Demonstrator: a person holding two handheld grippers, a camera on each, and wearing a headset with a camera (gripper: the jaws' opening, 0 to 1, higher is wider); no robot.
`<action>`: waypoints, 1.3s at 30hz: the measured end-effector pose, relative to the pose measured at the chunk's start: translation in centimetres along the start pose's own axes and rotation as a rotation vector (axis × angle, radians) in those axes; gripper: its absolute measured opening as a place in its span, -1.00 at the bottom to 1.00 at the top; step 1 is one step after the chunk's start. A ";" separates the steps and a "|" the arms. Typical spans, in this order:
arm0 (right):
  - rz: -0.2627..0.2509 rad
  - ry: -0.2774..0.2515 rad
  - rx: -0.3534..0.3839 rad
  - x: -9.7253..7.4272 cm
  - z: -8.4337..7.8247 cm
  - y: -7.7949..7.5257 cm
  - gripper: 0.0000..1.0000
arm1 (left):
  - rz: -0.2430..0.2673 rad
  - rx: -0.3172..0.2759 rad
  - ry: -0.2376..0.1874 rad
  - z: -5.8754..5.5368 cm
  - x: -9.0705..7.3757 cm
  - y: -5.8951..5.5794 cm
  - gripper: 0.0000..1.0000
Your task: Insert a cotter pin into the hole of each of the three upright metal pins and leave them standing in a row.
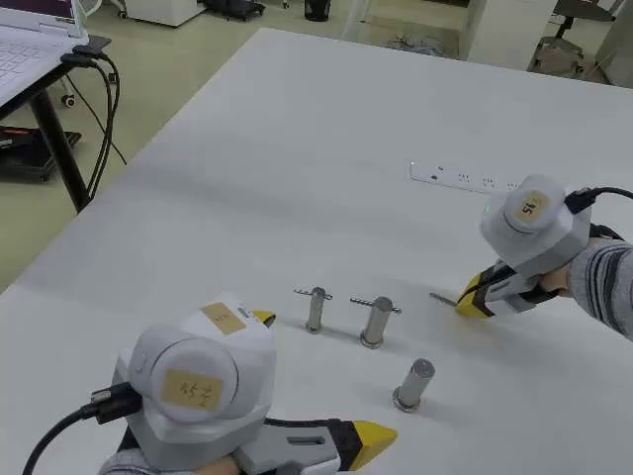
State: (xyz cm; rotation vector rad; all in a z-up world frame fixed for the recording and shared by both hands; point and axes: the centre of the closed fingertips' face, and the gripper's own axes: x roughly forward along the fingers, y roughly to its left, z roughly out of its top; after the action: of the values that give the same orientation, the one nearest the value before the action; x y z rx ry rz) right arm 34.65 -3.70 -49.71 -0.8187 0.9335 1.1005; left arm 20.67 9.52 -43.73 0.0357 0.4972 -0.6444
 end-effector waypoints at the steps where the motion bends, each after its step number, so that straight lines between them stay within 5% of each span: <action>1: -0.001 0.001 0.003 0.0 0.0 0.0 -1.00 | 0.000 0.000 0.000 0.0 0.0 0.0 0.88; 14: -0.050 -0.049 -0.004 -0.6 0.6 0.2 -1.00 | 0.003 0.009 0.022 -0.4 0.1 0.1 0.79; 18: -0.064 -0.057 -0.019 -1.2 0.8 0.4 -1.00 | 0.001 -0.012 -0.012 0.2 0.1 0.1 0.79; 26: -0.085 -0.101 -0.037 -3.1 2.0 1.4 -1.00 | -0.005 -0.020 -0.013 0.2 0.0 0.1 0.72; 39: -0.103 -0.191 -0.081 -6.2 3.7 4.0 -1.00 | -0.065 0.016 -0.010 2.0 -0.1 -0.8 0.31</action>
State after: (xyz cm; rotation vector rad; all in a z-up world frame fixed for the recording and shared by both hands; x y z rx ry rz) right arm 30.48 -1.52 -42.95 -0.8035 0.6839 1.1110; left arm 21.00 8.52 -41.84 0.0315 0.4854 -0.7117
